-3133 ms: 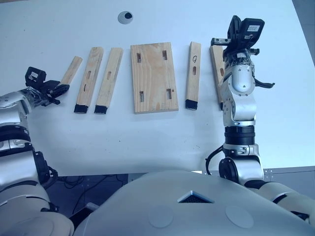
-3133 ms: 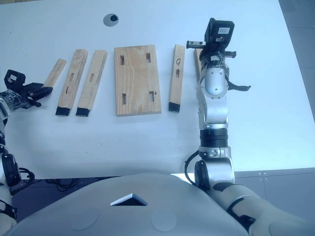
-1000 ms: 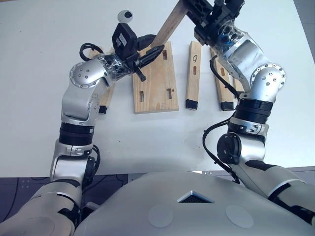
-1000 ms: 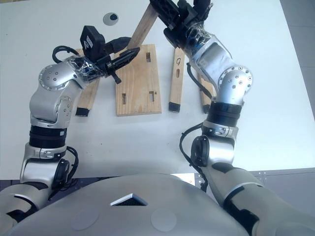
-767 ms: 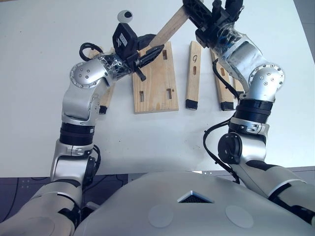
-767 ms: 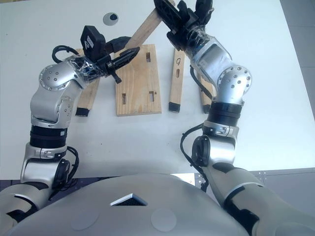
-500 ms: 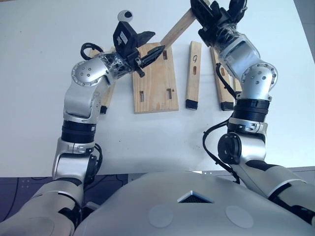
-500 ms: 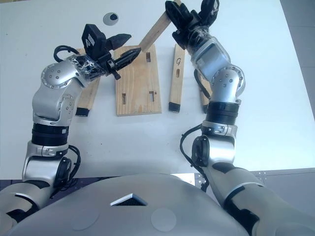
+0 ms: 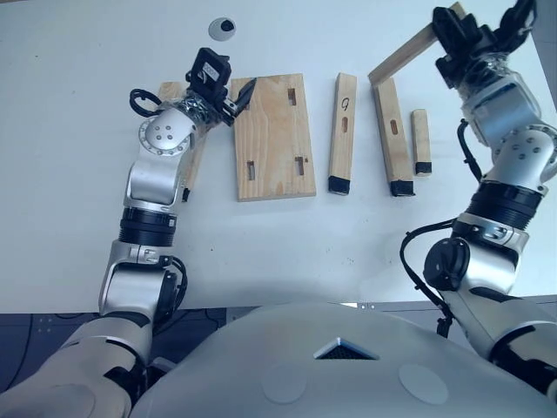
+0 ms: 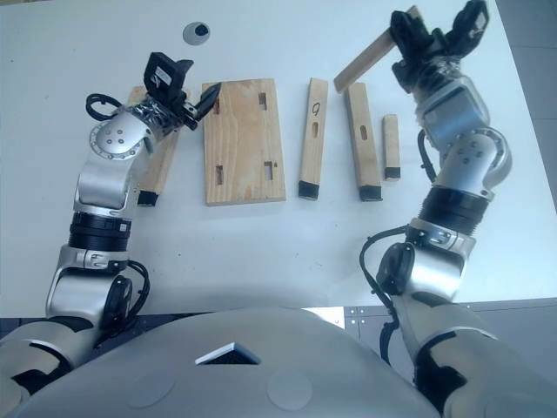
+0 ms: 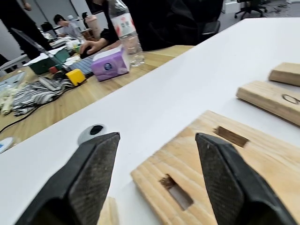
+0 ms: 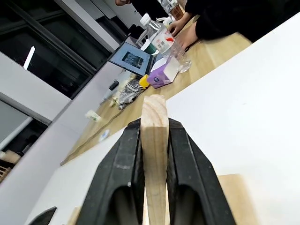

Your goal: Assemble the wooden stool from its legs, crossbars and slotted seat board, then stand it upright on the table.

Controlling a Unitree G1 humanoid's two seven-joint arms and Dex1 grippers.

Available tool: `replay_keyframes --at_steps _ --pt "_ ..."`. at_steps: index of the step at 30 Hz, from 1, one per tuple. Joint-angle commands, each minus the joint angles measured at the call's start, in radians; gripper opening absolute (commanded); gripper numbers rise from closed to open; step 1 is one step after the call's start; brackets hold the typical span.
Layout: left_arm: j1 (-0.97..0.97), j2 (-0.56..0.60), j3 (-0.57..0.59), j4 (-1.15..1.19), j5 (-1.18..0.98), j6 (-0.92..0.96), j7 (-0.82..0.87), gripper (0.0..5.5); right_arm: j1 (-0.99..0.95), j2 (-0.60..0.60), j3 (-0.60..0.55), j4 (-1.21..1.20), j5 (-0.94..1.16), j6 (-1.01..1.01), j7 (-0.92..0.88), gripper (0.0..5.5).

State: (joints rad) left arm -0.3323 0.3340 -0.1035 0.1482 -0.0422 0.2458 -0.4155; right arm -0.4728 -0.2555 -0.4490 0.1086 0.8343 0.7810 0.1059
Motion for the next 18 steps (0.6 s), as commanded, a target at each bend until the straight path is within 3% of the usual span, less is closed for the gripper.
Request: replay_keyframes --at_steps 1,11,18 --pt "-0.016 -0.007 0.044 -0.006 -0.021 0.027 0.013 2.94 0.034 -0.038 0.025 -0.001 -0.008 0.047 0.050 0.40" --pt "0.003 0.003 0.072 -0.033 -0.014 0.033 0.017 2.94 0.141 -0.105 -0.016 -0.124 -0.009 0.107 0.056 0.40" --pt "0.010 -0.004 0.066 -0.031 -0.007 0.023 0.020 2.94 0.148 -0.108 -0.021 -0.058 -0.067 0.059 0.074 0.40"
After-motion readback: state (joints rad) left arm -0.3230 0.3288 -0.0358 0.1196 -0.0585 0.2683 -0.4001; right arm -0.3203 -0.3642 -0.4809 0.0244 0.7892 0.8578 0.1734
